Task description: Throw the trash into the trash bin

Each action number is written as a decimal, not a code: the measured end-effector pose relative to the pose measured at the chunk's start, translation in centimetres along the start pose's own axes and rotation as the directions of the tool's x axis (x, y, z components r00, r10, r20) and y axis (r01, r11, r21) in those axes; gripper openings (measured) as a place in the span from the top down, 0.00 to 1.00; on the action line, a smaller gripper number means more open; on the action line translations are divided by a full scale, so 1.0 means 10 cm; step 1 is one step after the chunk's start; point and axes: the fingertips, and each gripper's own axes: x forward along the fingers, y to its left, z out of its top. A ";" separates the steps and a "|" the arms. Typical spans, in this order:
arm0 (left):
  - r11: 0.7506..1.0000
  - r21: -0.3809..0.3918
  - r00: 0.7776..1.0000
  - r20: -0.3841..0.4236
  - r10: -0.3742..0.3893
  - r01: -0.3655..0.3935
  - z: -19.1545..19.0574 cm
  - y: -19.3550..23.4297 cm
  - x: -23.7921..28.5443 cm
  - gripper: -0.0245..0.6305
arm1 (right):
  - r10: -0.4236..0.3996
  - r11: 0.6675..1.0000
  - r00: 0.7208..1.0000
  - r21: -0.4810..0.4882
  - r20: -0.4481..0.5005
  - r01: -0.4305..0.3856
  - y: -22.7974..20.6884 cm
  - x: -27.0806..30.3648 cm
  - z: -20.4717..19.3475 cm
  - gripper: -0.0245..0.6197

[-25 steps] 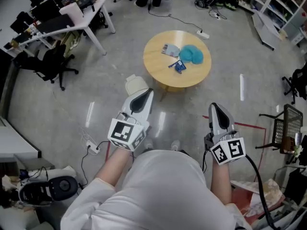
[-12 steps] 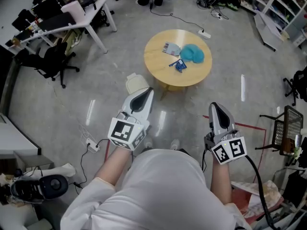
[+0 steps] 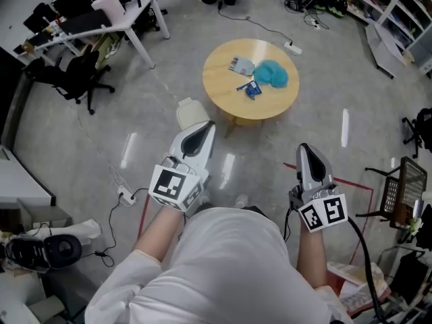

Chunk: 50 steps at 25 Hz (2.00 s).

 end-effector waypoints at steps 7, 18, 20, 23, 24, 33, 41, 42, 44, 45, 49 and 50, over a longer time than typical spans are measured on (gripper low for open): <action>1.000 -0.003 0.999 0.011 0.031 -0.030 -0.03 -0.22 0.14 0.95 | 0.062 0.998 0.998 -0.022 -0.023 -0.063 -0.18 -0.07 -0.02 0.96; 0.999 -0.010 0.998 -0.018 0.053 -0.053 -0.18 -0.01 0.40 0.96 | 0.064 0.998 0.997 -0.007 -0.050 -0.064 -0.41 0.16 -0.15 0.96; 0.999 -0.006 0.999 -0.018 0.044 -0.044 -0.17 0.12 0.48 0.96 | 0.061 0.998 0.997 -0.007 -0.051 -0.061 -0.40 0.30 -0.15 0.96; 1.000 0.000 0.999 -0.020 0.029 -0.029 -0.17 0.39 0.63 0.96 | 0.055 0.998 0.997 -0.016 -0.046 -0.055 -0.38 0.60 -0.15 0.96; 1.000 0.004 0.999 -0.023 0.024 -0.024 -0.18 0.49 0.70 0.96 | 0.048 0.999 0.998 -0.019 -0.044 -0.049 -0.39 0.71 -0.15 0.96; 0.999 0.041 0.999 -0.043 -0.029 0.031 -0.23 1.21 1.41 0.96 | -0.025 0.999 0.999 -0.028 -0.031 0.024 -0.55 1.62 -0.22 0.96; 0.995 0.027 0.994 -0.047 -0.097 0.098 -0.17 1.75 1.86 0.96 | -0.077 0.996 0.997 -0.041 -0.027 0.075 -0.54 2.30 -0.19 0.96; 0.994 0.026 0.993 -0.050 -0.104 0.105 -0.17 1.82 1.91 0.96 | -0.086 0.996 0.996 -0.042 -0.028 0.084 -0.55 2.36 -0.20 0.96; 0.993 0.025 0.992 -0.059 -0.112 0.114 -0.15 1.94 2.02 0.96 | -0.099 0.994 0.995 -0.047 -0.031 0.097 -0.56 2.48 -0.20 0.96; 0.993 0.025 0.991 -0.061 -0.115 0.117 -0.13 2.00 2.06 0.96 | -0.103 0.993 0.994 -0.052 -0.033 0.101 -0.55 2.53 -0.20 0.96; 0.988 0.041 0.987 -0.055 -0.149 0.151 -0.09 2.18 2.17 0.96 | -0.115 0.991 0.993 -0.072 -0.041 0.112 -0.49 2.74 -0.21 0.96; 0.985 0.049 0.985 -0.054 -0.161 0.164 -0.11 2.21 2.18 0.96 | -0.118 0.991 0.992 -0.073 -0.041 0.115 -0.47 2.78 -0.23 0.96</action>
